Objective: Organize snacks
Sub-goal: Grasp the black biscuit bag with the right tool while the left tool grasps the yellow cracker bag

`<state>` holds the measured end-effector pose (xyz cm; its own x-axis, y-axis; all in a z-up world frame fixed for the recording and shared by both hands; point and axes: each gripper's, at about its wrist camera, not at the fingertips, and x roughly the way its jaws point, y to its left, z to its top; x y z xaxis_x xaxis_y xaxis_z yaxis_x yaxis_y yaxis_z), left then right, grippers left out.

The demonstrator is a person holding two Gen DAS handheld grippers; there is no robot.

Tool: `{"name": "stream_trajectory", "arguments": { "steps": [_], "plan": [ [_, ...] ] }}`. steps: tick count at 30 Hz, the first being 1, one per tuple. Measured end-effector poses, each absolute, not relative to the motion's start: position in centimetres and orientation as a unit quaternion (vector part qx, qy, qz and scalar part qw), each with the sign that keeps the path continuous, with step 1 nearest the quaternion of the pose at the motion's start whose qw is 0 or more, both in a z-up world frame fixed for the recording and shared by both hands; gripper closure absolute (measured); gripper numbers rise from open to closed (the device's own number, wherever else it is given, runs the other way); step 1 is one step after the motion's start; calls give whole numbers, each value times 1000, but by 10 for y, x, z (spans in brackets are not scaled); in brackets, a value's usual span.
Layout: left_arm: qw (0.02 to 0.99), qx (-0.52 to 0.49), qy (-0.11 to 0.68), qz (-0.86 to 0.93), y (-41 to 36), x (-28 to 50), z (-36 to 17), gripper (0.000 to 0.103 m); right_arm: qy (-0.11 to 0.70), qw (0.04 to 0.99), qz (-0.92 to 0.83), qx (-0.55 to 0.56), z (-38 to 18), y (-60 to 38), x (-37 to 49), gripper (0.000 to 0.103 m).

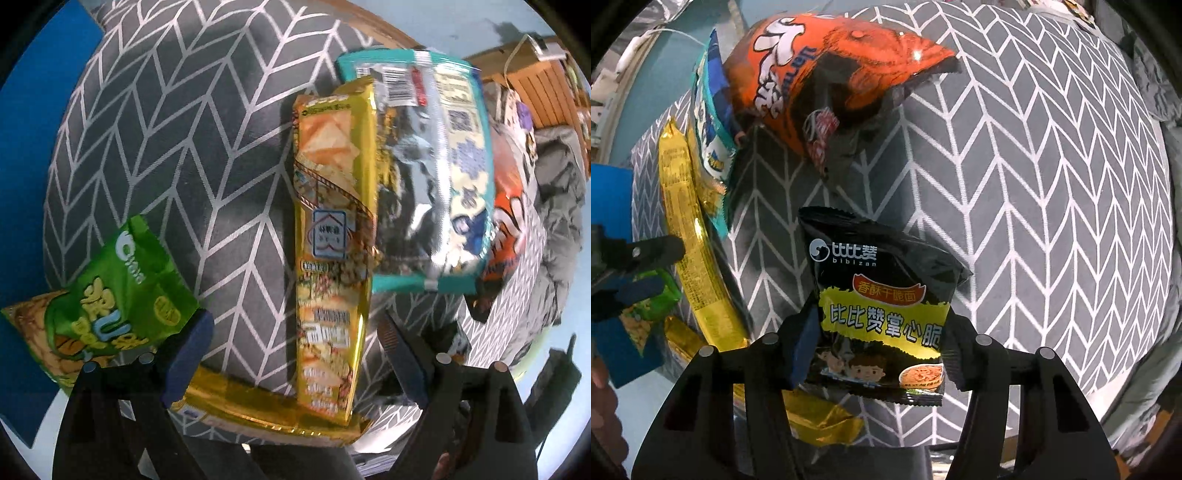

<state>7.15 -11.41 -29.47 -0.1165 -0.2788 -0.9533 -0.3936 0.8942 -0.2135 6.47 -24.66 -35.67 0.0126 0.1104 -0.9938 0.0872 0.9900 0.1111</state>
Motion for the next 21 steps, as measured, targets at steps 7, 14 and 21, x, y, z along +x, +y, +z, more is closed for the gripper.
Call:
{"name": "stream_trajectory", "arguments": {
  "steps": [7,14,21],
  "plan": [
    [636,-232,734,59,-115,81,-301,12,705,706,17,64,-347,-285,70,46],
    [638,-237,729,66,-131,94,-310,17,708,703,22,63,-351,-295,78,46],
    [653,-204,727,55,-153,98,-306,63,705,706,28,60,-342,-284,70,46]
  ]
}}
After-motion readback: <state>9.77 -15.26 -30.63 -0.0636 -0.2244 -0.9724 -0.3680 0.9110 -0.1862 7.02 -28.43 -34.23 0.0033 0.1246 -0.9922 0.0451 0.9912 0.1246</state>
